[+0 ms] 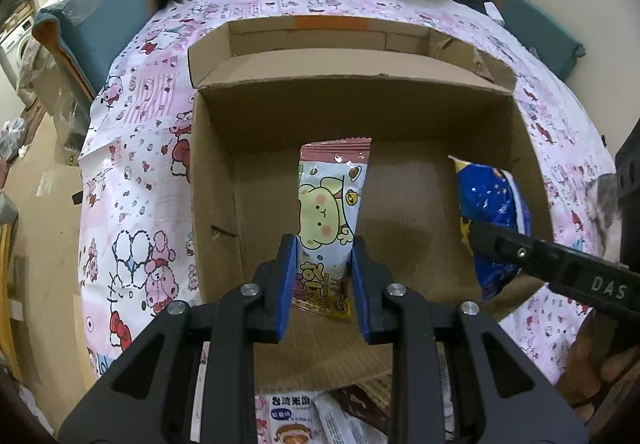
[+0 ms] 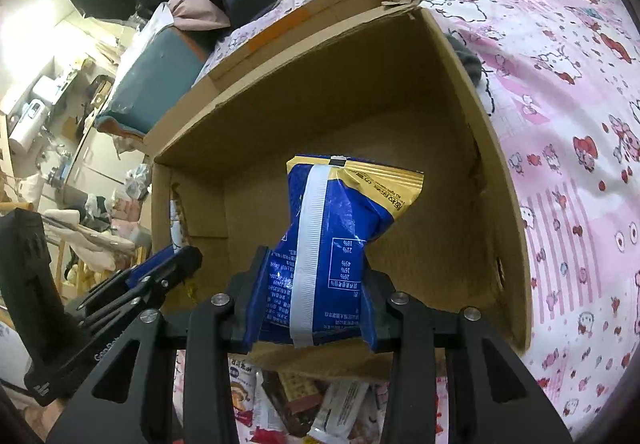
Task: Organize snacks
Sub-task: 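Carry both packets into the box and open both tools to drop them, then withdraw both tools from the box back toward the snack pile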
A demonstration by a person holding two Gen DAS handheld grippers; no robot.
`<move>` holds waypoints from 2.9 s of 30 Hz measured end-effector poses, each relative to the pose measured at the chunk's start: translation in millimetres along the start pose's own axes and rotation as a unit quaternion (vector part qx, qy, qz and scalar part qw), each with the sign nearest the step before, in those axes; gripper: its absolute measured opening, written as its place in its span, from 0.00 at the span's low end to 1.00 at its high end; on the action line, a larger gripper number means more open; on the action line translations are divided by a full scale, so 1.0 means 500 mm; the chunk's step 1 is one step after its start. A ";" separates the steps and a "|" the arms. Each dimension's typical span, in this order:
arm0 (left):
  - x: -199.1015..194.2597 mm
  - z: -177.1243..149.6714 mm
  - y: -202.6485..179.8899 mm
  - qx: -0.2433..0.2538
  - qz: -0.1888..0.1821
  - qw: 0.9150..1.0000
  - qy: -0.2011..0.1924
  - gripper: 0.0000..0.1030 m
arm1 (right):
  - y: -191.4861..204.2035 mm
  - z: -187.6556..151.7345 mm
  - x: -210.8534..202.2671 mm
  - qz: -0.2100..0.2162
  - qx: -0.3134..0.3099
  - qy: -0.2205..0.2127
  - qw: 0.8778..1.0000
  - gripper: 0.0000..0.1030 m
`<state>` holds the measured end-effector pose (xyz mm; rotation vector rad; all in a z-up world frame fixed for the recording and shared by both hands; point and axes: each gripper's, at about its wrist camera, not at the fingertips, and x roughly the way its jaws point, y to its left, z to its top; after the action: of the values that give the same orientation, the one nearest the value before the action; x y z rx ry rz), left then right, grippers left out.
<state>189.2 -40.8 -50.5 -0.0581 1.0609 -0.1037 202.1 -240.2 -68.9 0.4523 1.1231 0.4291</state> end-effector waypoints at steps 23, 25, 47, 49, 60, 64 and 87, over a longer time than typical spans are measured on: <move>0.009 -0.008 -0.008 -0.007 0.002 1.000 -0.002 0.69 | -0.002 0.005 0.042 -0.013 0.000 0.003 1.000 0.68; 0.003 -0.009 -0.009 -0.008 0.000 1.000 -0.007 0.73 | 0.002 0.008 0.034 -0.019 -0.003 -0.006 1.000 0.77; -0.083 -0.032 0.013 -0.028 0.018 0.997 -0.068 0.83 | 0.028 -0.011 -0.042 -0.049 -0.023 -0.043 0.998 0.72; -0.090 -0.037 0.018 -0.033 0.020 0.997 -0.070 0.86 | 0.033 -0.015 -0.055 -0.047 -0.024 -0.050 0.997 0.73; -0.122 -0.076 0.030 -0.032 0.033 0.997 -0.063 0.86 | 0.030 -0.067 -0.106 -0.047 -0.023 -0.059 0.997 0.88; -0.130 -0.097 0.037 -0.035 0.039 0.997 -0.052 0.86 | 0.020 -0.096 -0.120 -0.048 -0.012 -0.053 0.997 0.88; -0.115 -0.216 0.111 -0.112 0.035 0.992 0.052 0.85 | -0.061 -0.246 -0.092 -0.060 0.084 0.062 0.993 0.88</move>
<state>70.4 21.1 -58.6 -0.2205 1.1741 0.0785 74.4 -274.8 -95.8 0.5084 1.3055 0.2610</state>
